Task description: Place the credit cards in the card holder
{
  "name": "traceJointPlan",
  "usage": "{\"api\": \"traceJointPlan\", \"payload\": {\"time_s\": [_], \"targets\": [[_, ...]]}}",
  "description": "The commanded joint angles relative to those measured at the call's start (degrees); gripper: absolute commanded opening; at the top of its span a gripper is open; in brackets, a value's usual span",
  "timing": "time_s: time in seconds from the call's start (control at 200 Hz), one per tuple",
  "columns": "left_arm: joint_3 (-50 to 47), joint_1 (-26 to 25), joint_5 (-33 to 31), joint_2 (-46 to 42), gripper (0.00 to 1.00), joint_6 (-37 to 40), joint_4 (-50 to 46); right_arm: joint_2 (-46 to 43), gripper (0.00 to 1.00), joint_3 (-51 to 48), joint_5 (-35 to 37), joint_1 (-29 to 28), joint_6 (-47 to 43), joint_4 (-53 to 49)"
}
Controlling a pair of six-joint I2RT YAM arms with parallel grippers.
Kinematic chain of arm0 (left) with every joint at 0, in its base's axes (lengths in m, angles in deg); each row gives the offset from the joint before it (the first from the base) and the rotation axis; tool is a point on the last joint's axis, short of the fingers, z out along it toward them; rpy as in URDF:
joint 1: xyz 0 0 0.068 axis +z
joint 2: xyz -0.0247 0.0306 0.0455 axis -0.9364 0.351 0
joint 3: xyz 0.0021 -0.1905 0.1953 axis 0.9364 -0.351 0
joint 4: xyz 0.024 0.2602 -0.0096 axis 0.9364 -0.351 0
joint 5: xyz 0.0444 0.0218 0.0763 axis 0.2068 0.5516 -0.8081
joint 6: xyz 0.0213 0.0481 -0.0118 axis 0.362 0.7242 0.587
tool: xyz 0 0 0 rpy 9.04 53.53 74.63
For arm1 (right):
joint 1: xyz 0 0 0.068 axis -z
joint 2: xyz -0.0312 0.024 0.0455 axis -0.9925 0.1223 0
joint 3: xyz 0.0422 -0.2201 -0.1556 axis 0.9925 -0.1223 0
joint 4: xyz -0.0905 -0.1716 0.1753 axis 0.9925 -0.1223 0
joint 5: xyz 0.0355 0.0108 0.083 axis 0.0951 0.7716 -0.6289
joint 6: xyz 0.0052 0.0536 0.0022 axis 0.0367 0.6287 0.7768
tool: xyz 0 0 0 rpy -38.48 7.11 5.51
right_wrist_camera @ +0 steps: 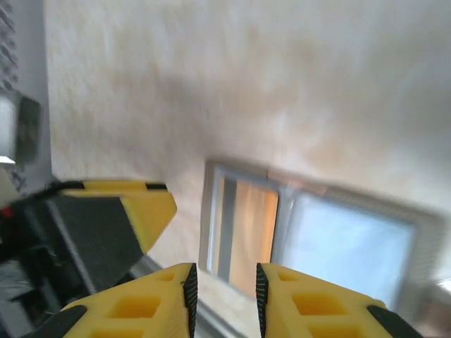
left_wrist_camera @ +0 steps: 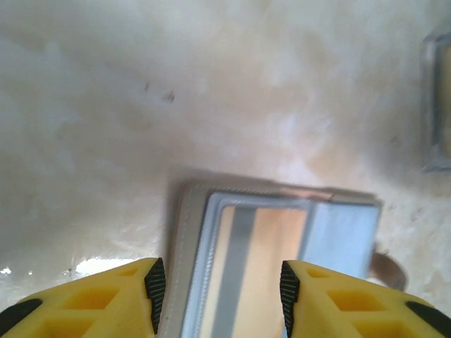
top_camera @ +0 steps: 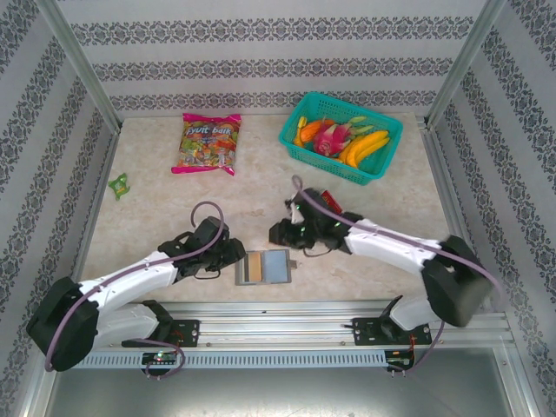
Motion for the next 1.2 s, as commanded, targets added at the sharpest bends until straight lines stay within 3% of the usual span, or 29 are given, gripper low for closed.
{"api": "traceJointPlan", "payload": {"time_s": [0.0, 0.155, 0.245, 0.415, 0.709, 0.964, 1.194], "targets": [[4.6, -0.3, -5.5, -1.1, 0.53, 3.2, -6.3, -4.4, 0.33, 4.5, 13.8, 5.1, -16.7, -21.0], [8.9, -0.3, -2.6, 2.8, 0.51, 5.4, -2.7, -5.5, 0.32, 7.4, 14.2, 8.6, -24.2, -24.5], [11.6, -0.3, 0.3, 7.6, 0.50, 5.7, 1.3, -4.1, 0.32, 8.8, 18.4, 9.4, -25.2, -26.4], [21.5, -0.3, 7.6, 20.8, 0.50, 4.9, 8.3, 1.3, 0.34, 12.7, 21.0, 10.2, -30.6, -28.5], [35.5, 1.0, 13.3, 39.6, 0.53, -0.1, 15.3, 8.5, 0.38, 17.4, 28.0, 11.6, -35.1, -28.3], [41.5, 1.1, 15.8, 47.2, 0.56, -2.7, 16.8, 13.3, 0.39, 19.9, 26.5, 13.3, -38.4, -28.2], [42.4, 1.2, 16.6, 50.3, 0.53, -3.8, 17.8, 16.1, 0.40, 21.3, 26.4, 13.1, -39.0, -27.9]]}}
